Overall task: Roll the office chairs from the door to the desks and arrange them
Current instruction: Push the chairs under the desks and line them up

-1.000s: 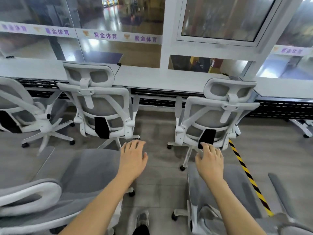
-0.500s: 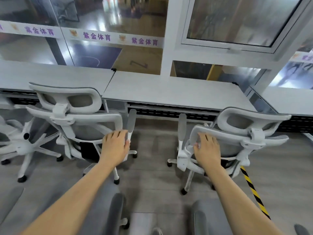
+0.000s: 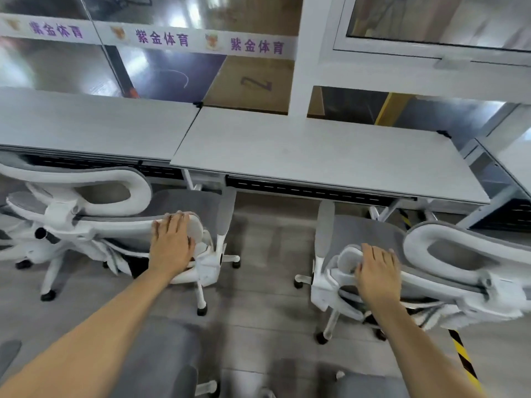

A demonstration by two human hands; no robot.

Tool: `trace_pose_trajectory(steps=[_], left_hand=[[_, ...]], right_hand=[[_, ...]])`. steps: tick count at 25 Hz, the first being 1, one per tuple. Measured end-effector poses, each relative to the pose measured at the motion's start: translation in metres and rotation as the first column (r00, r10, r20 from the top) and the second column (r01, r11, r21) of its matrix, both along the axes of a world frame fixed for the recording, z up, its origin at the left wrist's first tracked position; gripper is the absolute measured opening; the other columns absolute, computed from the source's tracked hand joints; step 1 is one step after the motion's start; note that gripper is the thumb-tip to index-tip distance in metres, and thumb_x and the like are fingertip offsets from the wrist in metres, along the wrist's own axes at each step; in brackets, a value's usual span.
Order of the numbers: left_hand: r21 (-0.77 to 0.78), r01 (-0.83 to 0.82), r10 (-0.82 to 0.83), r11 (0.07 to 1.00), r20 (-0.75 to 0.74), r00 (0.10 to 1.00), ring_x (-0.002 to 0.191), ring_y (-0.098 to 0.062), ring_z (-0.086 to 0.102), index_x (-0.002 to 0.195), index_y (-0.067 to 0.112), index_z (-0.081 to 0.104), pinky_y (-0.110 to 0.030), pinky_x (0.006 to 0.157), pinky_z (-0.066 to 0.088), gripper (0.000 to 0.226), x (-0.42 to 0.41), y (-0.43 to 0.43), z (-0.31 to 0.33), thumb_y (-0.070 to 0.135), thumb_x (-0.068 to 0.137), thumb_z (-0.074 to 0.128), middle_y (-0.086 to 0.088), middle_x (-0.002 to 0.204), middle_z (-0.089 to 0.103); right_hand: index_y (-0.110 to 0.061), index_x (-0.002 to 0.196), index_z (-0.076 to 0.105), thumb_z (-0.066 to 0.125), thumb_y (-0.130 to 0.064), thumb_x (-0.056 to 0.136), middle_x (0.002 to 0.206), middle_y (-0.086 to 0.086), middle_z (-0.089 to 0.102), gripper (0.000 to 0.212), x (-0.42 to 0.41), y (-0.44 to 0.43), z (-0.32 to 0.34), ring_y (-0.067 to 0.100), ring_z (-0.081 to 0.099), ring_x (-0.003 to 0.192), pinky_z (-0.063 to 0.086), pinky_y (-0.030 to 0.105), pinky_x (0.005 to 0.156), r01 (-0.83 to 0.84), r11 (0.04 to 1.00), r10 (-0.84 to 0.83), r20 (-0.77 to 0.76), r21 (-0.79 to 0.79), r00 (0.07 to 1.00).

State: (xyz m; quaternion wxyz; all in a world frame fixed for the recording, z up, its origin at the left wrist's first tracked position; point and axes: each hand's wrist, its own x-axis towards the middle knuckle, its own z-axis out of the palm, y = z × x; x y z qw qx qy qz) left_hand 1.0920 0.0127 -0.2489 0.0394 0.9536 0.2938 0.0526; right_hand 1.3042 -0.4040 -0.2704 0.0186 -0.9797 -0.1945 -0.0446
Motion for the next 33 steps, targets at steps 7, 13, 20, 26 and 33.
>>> trace_pose_trajectory(steps=[7,13,20,26,33], left_hand=[[0.018,-0.187,0.187,0.982,0.001,0.982,0.148,-0.041,0.014,0.148,0.017,0.037,-0.064,0.116,-0.004,0.068,0.014,-0.003,-0.02,0.027,0.087,0.063,-0.018,0.156,0.031],[-0.033,-0.181,0.178,0.983,-0.092,0.98,0.15,-0.037,0.007,0.153,0.019,0.029,-0.065,0.117,-0.003,0.074,0.012,-0.004,-0.011,0.037,0.088,0.061,-0.013,0.16,0.024],[-0.125,-0.015,-0.006,0.992,-0.173,0.985,0.153,-0.032,0.005,0.153,0.018,0.026,-0.048,0.123,0.004,0.071,-0.01,-0.018,0.007,0.041,0.092,0.054,-0.008,0.166,0.01],[-0.258,0.112,-0.12,0.96,-0.014,0.993,0.149,-0.03,0.02,0.15,0.023,0.032,-0.045,0.119,0.019,0.067,-0.051,-0.093,0.026,0.047,0.088,0.041,-0.001,0.162,0.024],[-0.227,0.141,-0.132,0.964,0.054,0.99,0.146,-0.034,0.028,0.144,0.022,0.045,-0.049,0.118,0.022,0.074,-0.083,-0.124,0.03,0.052,0.078,0.03,-0.005,0.156,0.038]], right_hand=[[-0.009,0.118,0.063,0.07,0.001,0.081,0.107,0.011,0.068,0.039,0.017,-0.005,-0.009,0.035,0.062,0.1,0.041,0.051,0.103,-0.07,0.99,0.056,0.118,0.12,0.991],[-0.014,0.123,0.061,0.066,-0.006,0.086,0.112,0.007,0.066,0.039,0.031,-0.016,-0.008,0.032,0.061,0.104,0.044,0.047,0.094,-0.068,0.991,0.061,0.069,0.112,0.996],[-0.01,0.137,0.055,0.058,-0.009,0.092,0.125,0.014,0.065,0.046,0.042,-0.022,0.002,0.037,0.057,0.117,0.035,0.048,0.105,-0.033,0.999,0.033,-0.017,0.021,0.999],[-0.015,0.158,0.02,0.048,-0.014,0.096,0.164,0.012,0.024,0.068,0.012,-0.038,0.019,0.028,0.017,0.153,0.012,0.042,0.125,0.06,0.992,-0.07,-0.09,-0.109,0.993],[-0.007,0.157,0.015,0.053,-0.015,0.094,0.162,0.021,0.018,0.074,-0.005,-0.032,0.024,0.036,0.009,0.153,0.01,0.042,0.125,0.041,0.998,-0.047,-0.16,-0.036,0.986]])
